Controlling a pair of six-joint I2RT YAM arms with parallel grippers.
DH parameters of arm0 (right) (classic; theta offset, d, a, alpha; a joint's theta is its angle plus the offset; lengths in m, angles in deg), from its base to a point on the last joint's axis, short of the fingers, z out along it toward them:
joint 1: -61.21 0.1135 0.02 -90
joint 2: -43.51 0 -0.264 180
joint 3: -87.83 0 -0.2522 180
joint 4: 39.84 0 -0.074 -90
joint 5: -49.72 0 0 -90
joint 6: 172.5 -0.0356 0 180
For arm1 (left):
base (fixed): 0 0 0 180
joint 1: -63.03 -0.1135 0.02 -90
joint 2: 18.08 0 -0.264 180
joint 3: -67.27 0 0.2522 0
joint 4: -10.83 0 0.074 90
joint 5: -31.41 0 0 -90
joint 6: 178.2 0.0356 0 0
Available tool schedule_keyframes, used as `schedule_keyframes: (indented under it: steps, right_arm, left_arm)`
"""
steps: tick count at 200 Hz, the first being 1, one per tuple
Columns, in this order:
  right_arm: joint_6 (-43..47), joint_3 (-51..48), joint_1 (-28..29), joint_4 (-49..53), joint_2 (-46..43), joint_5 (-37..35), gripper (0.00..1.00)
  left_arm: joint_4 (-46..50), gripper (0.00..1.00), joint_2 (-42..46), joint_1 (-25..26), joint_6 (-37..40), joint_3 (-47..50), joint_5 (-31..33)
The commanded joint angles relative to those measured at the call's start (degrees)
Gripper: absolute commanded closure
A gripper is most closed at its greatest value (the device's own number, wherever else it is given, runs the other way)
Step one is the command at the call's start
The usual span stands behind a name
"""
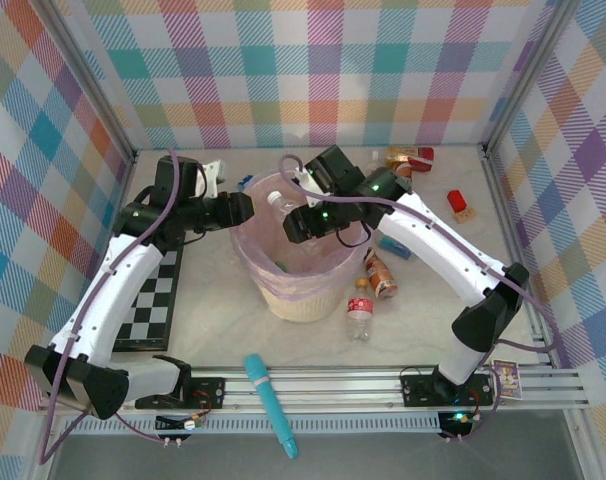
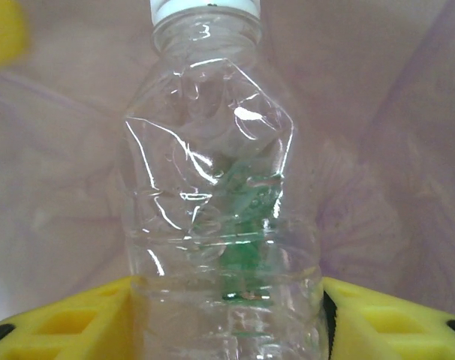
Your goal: Put the plastic bottles in the bin
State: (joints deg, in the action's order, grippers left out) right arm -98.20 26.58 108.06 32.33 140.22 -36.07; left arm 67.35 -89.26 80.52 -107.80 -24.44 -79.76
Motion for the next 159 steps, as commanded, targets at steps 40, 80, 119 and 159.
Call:
schedule_keyframes:
  steps: [40, 80, 119, 159]
  right_arm:
    - [-1.9, -3.1, 0.6, -1.9, -0.3, -0.8, 0.34]
    - [-2.1, -3.7, 0.5, -1.5, 0.2, -1.3, 0.2]
    - [1.0, -1.5, 0.6, -2.8, -1.6, 0.5, 0.1]
    - [4.7, 4.7, -1.1, -5.0, -5.5, 2.8, 0.08]
  left_arm:
    - [1.9, 0.81, 0.1, 0.7, 0.1, -1.6, 0.0]
    - [2.4, 0.86, 0.2, 0.7, 0.3, -2.1, 0.4]
    - [2.2, 0.88, 0.2, 0.8, 0.1, -2.0, 0.6]
    - [2.1, 0.89, 0.0, 0.8, 0.0, -2.2, 1.4]
